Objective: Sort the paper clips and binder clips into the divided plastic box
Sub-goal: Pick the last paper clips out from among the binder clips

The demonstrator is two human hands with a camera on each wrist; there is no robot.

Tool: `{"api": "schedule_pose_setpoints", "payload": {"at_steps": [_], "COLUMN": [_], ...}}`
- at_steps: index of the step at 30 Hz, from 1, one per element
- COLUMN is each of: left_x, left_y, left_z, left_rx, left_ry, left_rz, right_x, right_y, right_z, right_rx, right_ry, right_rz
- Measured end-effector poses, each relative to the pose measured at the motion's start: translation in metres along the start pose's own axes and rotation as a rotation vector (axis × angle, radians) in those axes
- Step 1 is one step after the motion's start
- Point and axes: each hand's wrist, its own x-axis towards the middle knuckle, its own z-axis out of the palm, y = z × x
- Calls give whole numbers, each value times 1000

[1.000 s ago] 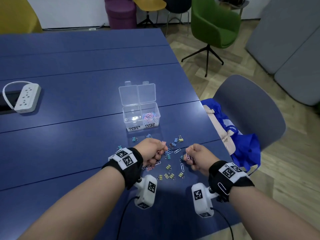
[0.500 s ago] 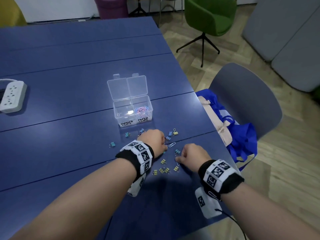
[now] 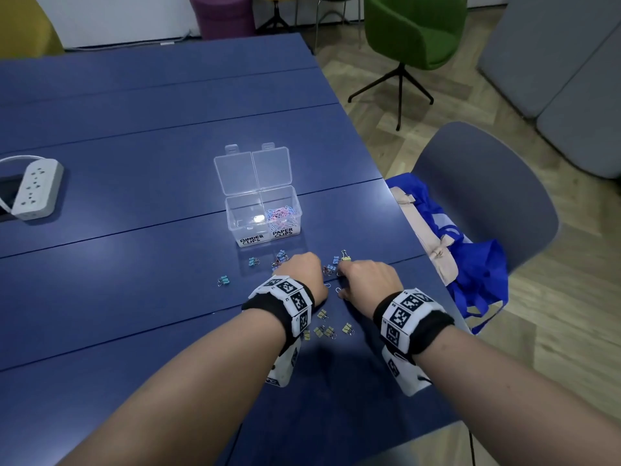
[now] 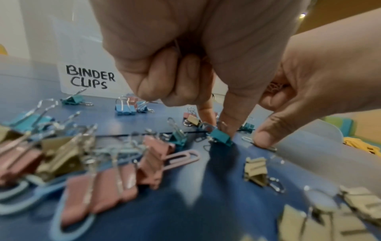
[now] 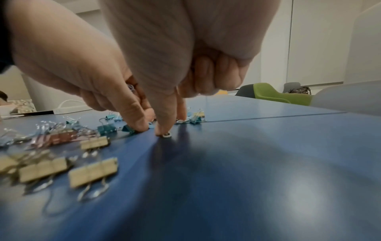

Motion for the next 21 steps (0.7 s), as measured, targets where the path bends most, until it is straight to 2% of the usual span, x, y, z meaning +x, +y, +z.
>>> {"api": "schedule_pose_setpoints", "payload": {"at_steps": [4,10,13,17,21], "left_x": [3,0,-5,-16,-30], "left_y": [2,3,-5,-31,-65], "left_z": [-3,-4,-7,-16,-18], "left_rx": [-22,138,60,-398,-1187], "left_ry": [-30,-23,-7,35,-145], "left_rz": [-1,62,94,101,-160], "right_x": [7,8,0,-8,-7], "right_y": [0,-2,-1,7,1], "right_z": [-2,1,7,10,9], "right_rx": [-35,3,107,291,199], "right_ry": [-50,-50,-21,83,12], "right_rz": [-30,-55,-75,45,-2]}}
